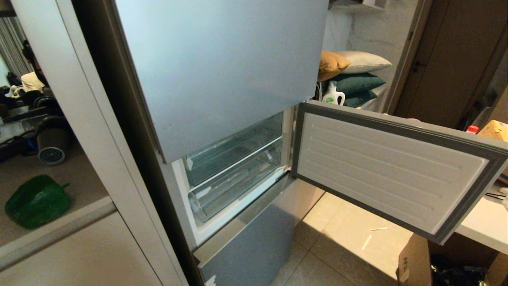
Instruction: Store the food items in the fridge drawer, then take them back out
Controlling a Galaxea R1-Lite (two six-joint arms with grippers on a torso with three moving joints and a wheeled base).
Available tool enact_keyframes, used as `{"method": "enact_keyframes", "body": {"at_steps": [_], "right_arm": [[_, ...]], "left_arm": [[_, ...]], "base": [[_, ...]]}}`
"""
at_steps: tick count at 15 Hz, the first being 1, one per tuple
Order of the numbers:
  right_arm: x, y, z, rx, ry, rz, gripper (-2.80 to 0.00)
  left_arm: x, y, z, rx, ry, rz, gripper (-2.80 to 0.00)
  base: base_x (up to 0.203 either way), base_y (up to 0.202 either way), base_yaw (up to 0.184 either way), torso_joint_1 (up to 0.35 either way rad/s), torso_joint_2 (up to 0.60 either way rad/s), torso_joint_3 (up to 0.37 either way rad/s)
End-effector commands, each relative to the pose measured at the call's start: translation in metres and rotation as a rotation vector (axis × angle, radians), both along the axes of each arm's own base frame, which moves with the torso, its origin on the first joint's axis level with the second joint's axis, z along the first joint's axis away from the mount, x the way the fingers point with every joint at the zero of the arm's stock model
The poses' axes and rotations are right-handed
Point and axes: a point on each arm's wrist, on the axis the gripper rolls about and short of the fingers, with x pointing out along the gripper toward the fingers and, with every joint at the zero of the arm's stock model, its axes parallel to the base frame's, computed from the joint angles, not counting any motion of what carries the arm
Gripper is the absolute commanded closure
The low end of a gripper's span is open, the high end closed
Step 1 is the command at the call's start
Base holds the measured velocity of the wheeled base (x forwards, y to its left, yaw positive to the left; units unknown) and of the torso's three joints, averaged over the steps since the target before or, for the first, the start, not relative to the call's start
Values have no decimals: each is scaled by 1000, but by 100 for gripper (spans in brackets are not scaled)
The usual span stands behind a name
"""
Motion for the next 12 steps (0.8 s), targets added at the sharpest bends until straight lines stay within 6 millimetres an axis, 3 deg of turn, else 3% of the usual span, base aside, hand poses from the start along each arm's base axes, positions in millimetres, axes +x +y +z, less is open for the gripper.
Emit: {"method": "enact_keyframes", "body": {"at_steps": [1,4,7,12], "right_arm": [[12,-36,-16,78,27,-1,0],[28,-71,-18,79,20,51,0],[50,-93,-27,61,54,113,0],[107,-96,-35,-8,35,267,0]], "left_arm": [[0,0,0,0,1,0,0],[0,0,0,0,1,0,0],[0,0,0,0,1,0,0],[0,0,0,0,1,0,0]], "base": [[0,0,0,0,0,0],[0,0,0,0,0,0],[0,0,0,0,0,0],[0,0,0,0,0,0]]}}
